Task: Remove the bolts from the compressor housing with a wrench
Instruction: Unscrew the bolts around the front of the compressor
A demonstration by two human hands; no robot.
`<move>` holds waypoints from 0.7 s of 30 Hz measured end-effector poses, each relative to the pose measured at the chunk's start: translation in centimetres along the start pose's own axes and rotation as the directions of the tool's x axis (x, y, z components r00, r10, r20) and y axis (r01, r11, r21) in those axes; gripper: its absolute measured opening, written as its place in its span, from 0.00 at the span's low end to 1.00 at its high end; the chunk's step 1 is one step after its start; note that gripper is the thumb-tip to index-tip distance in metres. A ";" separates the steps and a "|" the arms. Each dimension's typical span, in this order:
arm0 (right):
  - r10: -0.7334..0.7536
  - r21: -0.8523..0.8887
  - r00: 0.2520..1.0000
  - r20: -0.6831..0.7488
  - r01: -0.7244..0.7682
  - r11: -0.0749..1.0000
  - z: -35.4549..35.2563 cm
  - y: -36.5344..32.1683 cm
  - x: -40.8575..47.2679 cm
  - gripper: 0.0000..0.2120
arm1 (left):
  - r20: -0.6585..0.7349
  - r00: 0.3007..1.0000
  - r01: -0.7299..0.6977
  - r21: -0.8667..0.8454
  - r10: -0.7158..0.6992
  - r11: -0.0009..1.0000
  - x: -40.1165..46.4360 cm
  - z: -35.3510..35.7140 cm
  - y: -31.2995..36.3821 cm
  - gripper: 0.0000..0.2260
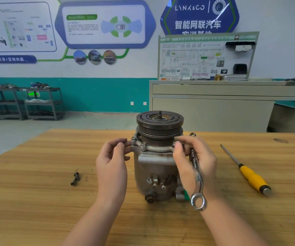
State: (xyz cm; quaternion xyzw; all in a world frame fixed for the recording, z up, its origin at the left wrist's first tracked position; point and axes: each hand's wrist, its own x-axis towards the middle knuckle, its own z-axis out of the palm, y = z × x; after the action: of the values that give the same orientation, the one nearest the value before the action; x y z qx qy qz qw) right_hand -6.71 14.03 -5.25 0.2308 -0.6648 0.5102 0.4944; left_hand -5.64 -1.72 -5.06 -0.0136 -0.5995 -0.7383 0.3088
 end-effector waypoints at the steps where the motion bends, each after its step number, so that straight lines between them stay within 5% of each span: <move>1: 0.039 0.017 0.999 -0.001 -0.039 0.999 0.0 0.0 0.0 0.05 | -0.001 1.000 0.000 -0.001 0.000 1.000 0.0 0.0 0.0 0.10; 21: -0.102 -0.111 0.994 -0.044 0.097 0.989 0.2 0.5 0.0 0.05 | 0.006 1.000 -0.023 -0.018 0.023 1.000 -0.1 0.1 0.0 0.09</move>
State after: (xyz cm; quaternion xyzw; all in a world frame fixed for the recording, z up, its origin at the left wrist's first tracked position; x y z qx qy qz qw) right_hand -7.25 14.02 -5.45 0.2239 -0.6668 0.4536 0.5473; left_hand -5.57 -1.58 -5.05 -0.0257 -0.5934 -0.7401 0.3153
